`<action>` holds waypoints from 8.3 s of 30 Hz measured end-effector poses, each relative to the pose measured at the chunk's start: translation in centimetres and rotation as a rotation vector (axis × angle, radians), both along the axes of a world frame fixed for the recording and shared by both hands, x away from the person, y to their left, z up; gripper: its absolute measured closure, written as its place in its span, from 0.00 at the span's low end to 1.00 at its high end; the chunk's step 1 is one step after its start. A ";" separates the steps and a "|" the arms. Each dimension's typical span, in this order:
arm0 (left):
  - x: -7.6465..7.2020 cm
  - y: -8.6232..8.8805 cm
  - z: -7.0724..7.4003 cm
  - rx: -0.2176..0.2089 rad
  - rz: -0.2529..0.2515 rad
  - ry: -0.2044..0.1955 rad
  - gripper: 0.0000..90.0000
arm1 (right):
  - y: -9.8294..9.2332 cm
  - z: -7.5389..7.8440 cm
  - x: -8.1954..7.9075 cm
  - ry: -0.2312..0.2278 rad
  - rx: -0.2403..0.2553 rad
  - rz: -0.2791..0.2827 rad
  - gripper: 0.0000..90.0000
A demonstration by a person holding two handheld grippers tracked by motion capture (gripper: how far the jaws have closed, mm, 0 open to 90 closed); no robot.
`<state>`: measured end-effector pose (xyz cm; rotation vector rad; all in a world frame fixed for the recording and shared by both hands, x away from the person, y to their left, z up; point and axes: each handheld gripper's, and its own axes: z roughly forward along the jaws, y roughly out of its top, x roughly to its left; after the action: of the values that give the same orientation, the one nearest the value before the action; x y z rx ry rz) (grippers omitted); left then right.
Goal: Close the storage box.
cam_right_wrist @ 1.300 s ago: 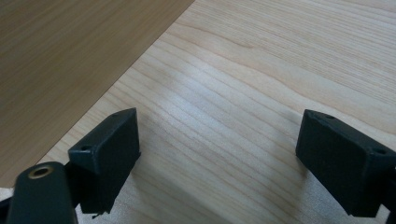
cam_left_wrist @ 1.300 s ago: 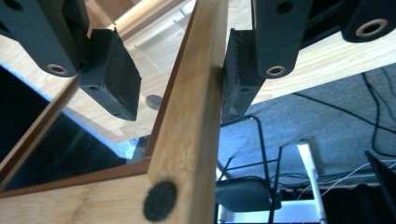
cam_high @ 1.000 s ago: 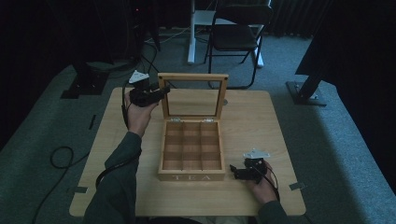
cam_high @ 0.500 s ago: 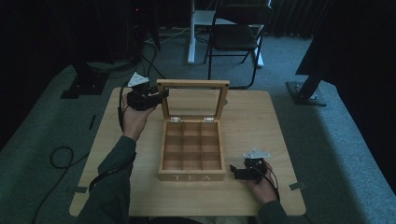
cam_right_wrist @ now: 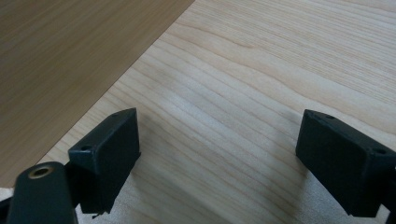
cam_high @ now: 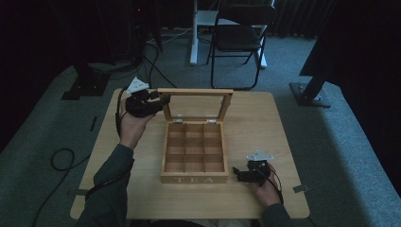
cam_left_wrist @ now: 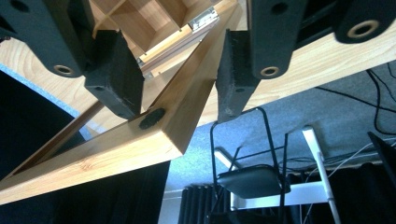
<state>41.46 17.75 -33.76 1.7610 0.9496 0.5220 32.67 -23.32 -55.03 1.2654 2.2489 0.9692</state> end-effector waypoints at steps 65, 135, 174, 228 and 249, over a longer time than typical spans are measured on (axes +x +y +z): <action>-6.8 -0.2 -3.3 -0.022 0.020 0.042 0.43 | 0.0 0.0 0.0 0.001 0.001 -0.001 0.15; -10.3 -0.2 -7.8 -0.085 0.020 0.099 0.40 | 0.1 0.0 0.0 0.000 0.002 -0.005 0.15; -12.0 -0.3 -10.3 -0.084 0.025 0.132 0.39 | 0.1 0.0 0.0 0.000 0.001 -0.003 0.15; -14.7 -0.3 -16.0 -0.013 0.020 0.247 0.38 | 0.0 0.0 0.0 0.002 -0.001 -0.003 0.15; -16.0 1.4 -16.4 -0.099 0.028 0.289 0.39 | 0.1 0.0 0.0 0.002 0.000 -0.003 0.15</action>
<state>25.43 19.13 -50.17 1.7642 1.1804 0.2358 32.64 -23.27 -55.03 1.2696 2.2475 0.9673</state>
